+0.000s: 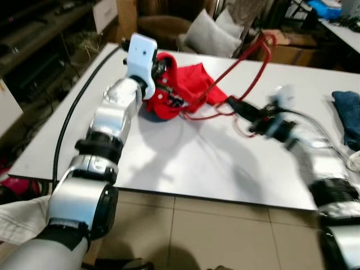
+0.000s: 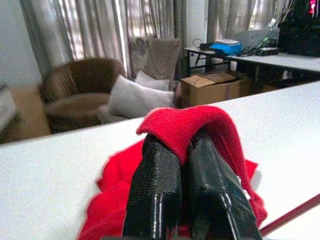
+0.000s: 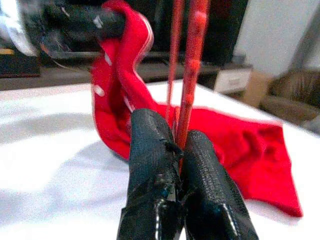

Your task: Hang hanger

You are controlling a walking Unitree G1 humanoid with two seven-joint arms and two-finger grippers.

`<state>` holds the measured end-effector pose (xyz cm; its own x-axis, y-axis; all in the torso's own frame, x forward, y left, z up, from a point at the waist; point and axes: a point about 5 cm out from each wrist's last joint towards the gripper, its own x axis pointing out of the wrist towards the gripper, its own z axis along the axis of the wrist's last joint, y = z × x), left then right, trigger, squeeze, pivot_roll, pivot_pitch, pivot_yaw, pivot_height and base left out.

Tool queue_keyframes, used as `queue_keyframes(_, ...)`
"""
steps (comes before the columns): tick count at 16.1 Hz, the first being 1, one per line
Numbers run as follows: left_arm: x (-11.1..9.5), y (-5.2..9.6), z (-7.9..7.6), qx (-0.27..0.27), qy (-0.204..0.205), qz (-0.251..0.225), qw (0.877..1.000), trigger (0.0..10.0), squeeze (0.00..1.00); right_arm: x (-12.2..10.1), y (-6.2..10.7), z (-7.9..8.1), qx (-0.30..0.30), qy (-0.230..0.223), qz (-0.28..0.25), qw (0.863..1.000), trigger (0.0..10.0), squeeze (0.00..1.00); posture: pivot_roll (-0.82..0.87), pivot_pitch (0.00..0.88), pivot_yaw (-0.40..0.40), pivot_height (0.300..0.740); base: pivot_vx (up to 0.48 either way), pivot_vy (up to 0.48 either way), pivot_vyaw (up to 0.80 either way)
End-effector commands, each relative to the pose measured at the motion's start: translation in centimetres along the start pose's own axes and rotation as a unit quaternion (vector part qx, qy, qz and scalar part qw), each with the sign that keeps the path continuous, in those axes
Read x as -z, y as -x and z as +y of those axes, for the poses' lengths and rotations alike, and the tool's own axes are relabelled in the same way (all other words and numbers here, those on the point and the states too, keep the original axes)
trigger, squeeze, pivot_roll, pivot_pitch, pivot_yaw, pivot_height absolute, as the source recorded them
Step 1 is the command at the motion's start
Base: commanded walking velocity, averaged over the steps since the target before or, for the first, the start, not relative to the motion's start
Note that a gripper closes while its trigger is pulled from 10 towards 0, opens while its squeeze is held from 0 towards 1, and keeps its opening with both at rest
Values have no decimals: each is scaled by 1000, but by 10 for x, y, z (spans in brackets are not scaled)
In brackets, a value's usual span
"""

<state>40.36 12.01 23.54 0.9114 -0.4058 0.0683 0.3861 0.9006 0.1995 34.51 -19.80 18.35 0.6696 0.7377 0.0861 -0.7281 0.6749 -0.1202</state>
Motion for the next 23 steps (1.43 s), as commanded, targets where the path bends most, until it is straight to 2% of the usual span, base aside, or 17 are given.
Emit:
queue_keyframes(1, 15, 3, 0, -4, -10, 26, 1000, 10000, 0, -4, 8, -1, -6, 1, -1, 1000, 10000, 0, -213, 0, 19, 740, 0, 0, 0)
queue_keyframes(2, 36, 14, 8, -23, -48, 66, 996, 10000, 0, -21, 28, -1, -26, 32, 5, 999, 10000, 0, -218, 0, 32, 740, 0, 0, 0)
queue_keyframes(5, 56, 28, 19, -29, -109, 108, 988, 10000, 0, -46, 50, 3, -48, 67, 19, 996, 10000, 0, -224, 0, 43, 740, 0, 0, 0)
queue_keyframes(6, 62, 35, 17, -5, -105, 118, 987, 10000, 922, -58, 56, 1, -38, 86, 16, 995, 10000, 0, -230, 0, 48, 740, 0, 0, 0)
queue_keyframes(7, 67, 40, 15, 13, -98, 123, 987, 10000, 922, -67, 60, -1, -29, 98, 14, 995, 10000, 0, -230, 0, 48, 740, 0, 0, 0)
queue_keyframes(8, 72, 52, 6, 76, -108, 127, 983, 10000, 1000, -76, 63, -3, -2, 108, 5, 994, 10000, 0, -232, 0, 50, 740, 0, 0, 0)
queue_keyframes(9, 75, 80, -10, 181, -147, 136, 963, 10000, 1000, -88, 61, -2, 54, 108, -18, 992, 10000, 0, -223, 0, 49, 740, 0, 0, 0)
queue_keyframes(10, 75, 93, -15, 218, -163, 142, 952, 10000, 1000, -90, 59, 2, 76, 103, -26, 991, 10000, 0, -223, 0, 49, 740, 0, 0, 0)
queue_keyframes(12, 71, 117, -16, 251, -191, 162, 935, 10000, 1000, -75, 57, 8, 134, 74, 34, 988, 10000, 0, -181, 0, 21, 740, 0, 0, 0)
queue_keyframes(14, 68, 140, -16, 282, -190, 183, 922, 10000, 1000, -66, 56, 20, 163, 61, 66, 983, 10000, 0, -179, 0, 21, 740, 0, 0, 0)
queue_keyframes(15, 65, 151, -16, 296, -171, 189, 921, 10000, 1000, -63, 55, 27, 165, 47, 69, 983, 10000, 0, -175, 0, 18, 740, 0, 0, 0)
queue_keyframes(16, 61, 160, -17, 305, -141, 191, 922, 10000, 1000, -59, 54, 35, 165, 30, 72, 983, 10000, 0, -177, 0, 20, 740, 0, 0, 0)
queue_keyframes(17, 48, 173, -16, 311, -65, 177, 932, 10000, 1000, -49, 50, 50, 172, 0, 81, 982, 10000, 0, -174, 0, 20, 740, 0, 0, 0)
queue_keyframes(19, 30, 183, -16, 323, 3, 162, 933, 10000, 1000, -40, 48, 63, 184, -20, 103, 977, 10000, 0, -162, 0, 14, 740, 0, 0, 0)
queue_keyframes(20, 20, 182, -18, 324, 21, 136, 936, 10000, 1000, -37, 48, 67, 184, -20, 117, 976, 10000, 0, -160, 0, 16, 740, 0, 0, 0)
queue_keyframes(22, 7, 164, -18, 243, 14, 41, 969, 10000, 1000, -33, 49, 72, 202, 21, 139, 969, 10000, 0, -156, 0, 16, 740, 0, 0, 0)
queue_keyframes(23, 8, 159, -19, 211, 12, 26, 977, 10000, 1000, -31, 50, 72, 214, 29, 142, 966, 10000, 0, -154, 0, 16, 740, 0, 0, 0)
